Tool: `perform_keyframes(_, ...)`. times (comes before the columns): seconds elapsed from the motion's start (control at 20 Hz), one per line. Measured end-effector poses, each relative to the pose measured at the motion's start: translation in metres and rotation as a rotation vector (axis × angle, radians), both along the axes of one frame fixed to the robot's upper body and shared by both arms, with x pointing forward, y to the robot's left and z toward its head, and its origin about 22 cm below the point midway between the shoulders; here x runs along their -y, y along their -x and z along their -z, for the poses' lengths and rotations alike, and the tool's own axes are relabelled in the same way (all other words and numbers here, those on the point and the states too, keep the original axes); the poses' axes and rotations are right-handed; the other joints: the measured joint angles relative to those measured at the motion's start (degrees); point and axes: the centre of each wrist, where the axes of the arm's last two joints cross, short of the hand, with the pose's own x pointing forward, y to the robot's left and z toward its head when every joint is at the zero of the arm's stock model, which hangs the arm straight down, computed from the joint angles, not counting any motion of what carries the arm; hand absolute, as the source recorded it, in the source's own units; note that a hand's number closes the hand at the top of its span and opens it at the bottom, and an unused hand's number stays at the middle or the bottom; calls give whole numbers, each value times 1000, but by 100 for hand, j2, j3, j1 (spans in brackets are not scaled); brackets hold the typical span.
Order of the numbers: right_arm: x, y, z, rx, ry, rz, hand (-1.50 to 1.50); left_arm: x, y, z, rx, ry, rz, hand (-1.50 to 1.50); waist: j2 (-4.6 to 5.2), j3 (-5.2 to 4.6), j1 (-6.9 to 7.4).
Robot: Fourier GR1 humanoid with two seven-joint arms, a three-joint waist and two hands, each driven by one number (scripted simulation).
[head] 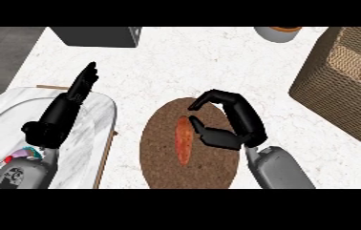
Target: Pick the sweet potato from the placemat and place it in the basket
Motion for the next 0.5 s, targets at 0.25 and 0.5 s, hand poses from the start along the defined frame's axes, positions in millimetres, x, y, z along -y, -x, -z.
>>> perform_keyframes(0.25, -72, 36, 20, 83, 133, 21, -150, 4, -5, -2, -5, 32, 47, 0, -32, 0, -60)
perform_keyframes(0.5, -95, 37, 11, 140, 351, 183, -150, -3, -5, -3, -9, 41, 39, 0, -95, -12, -190)
